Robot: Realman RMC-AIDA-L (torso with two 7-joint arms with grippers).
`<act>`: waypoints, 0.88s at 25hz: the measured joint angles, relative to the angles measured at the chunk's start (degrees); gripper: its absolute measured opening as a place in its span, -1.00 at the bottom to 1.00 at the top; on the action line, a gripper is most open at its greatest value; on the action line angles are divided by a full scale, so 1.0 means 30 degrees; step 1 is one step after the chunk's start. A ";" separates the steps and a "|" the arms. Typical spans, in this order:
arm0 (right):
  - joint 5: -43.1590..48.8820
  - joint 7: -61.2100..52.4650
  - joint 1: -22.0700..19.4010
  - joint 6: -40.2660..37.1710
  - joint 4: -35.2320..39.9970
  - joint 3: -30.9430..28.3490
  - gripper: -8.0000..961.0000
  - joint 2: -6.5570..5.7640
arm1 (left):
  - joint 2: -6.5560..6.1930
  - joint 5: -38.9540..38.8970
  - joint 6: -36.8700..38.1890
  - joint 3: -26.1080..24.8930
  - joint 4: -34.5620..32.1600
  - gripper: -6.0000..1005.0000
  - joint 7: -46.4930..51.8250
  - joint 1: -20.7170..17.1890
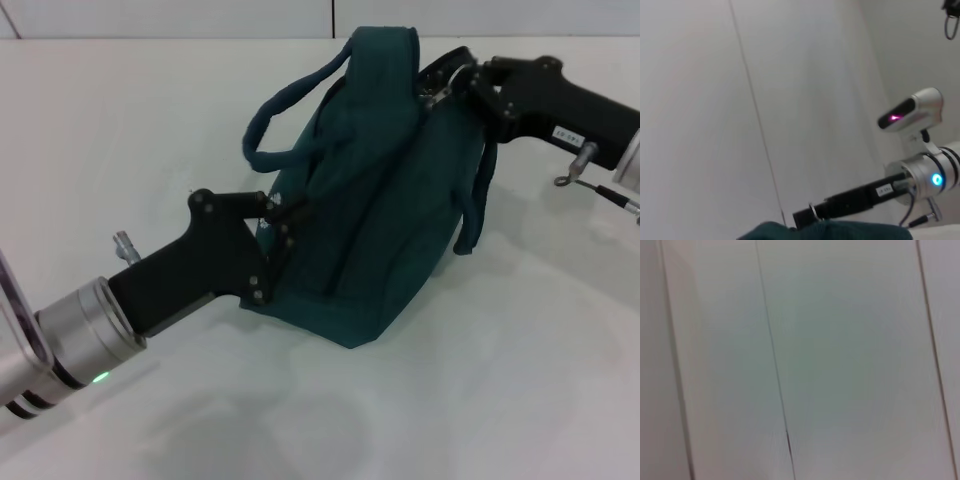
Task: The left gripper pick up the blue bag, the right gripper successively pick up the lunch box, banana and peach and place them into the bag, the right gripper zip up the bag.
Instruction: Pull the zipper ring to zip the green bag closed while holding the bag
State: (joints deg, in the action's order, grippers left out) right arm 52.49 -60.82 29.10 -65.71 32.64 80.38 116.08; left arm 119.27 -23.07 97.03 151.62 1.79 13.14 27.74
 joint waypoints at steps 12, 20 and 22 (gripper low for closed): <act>-0.0536 0.0126 -0.0035 -0.1412 0.0069 0.0212 -0.94 0.0002 | 0.0190 -0.0421 -0.0045 -0.0053 -0.0627 -0.97 -0.0573 -0.0125; -0.0538 0.0141 -0.0032 -0.1418 0.0073 0.0220 -0.94 0.0007 | 0.0291 -0.1109 -0.1786 -0.0177 -0.2633 -0.51 -0.2577 -0.0798; -0.0538 0.0145 -0.0032 -0.1413 0.0074 0.0221 -0.94 0.0007 | 0.0292 -0.1113 -0.2356 -0.0190 -0.3086 -0.43 -0.2567 -0.0782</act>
State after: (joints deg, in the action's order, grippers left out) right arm 50.88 -60.39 29.01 -69.94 32.86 81.04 116.10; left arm 120.15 -26.41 89.97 151.05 -7.46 5.44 25.39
